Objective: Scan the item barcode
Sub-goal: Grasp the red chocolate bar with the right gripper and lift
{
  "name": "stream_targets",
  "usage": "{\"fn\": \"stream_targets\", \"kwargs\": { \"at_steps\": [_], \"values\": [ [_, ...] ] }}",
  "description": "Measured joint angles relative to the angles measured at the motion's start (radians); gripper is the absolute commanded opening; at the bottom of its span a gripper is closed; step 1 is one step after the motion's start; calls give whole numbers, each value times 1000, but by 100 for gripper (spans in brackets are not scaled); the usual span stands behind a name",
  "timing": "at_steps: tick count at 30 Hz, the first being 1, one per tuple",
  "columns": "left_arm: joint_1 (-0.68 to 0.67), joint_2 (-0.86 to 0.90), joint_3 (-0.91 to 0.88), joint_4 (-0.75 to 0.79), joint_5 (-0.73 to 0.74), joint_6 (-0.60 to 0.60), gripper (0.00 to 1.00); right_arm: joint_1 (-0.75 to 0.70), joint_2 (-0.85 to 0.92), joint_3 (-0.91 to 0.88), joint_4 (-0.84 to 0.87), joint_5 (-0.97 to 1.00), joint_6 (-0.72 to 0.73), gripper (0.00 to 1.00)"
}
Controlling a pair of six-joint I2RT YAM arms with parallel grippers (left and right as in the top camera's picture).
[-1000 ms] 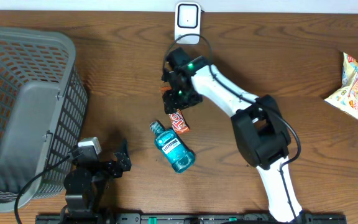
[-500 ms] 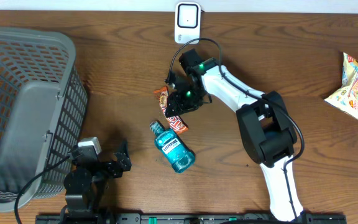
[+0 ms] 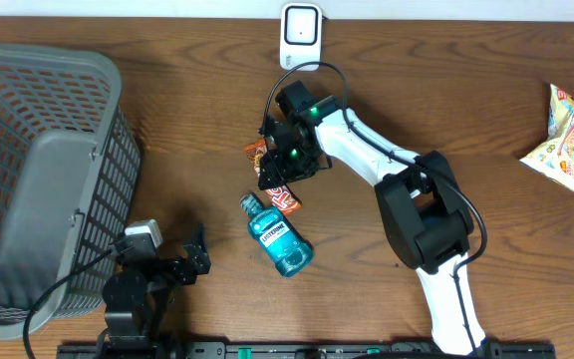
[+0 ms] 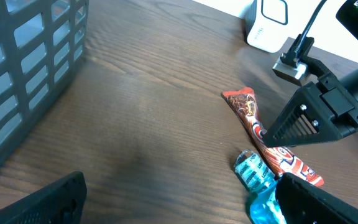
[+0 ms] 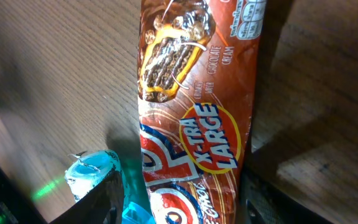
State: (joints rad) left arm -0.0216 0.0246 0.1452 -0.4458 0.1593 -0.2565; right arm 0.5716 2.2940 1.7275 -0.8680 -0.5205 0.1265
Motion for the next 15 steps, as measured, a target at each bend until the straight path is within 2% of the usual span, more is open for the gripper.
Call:
{"fn": "stream_targets", "kwargs": {
  "at_steps": [10,13,15],
  "values": [
    [0,0,0,0,0,0,98,21,-4,1,0,60,-1,49],
    [0,0,0,0,0,0,98,40,-2,6,6,86,0,40],
    [0,0,0,0,0,0,98,50,5,11,6,97,8,26]
  ]
}}
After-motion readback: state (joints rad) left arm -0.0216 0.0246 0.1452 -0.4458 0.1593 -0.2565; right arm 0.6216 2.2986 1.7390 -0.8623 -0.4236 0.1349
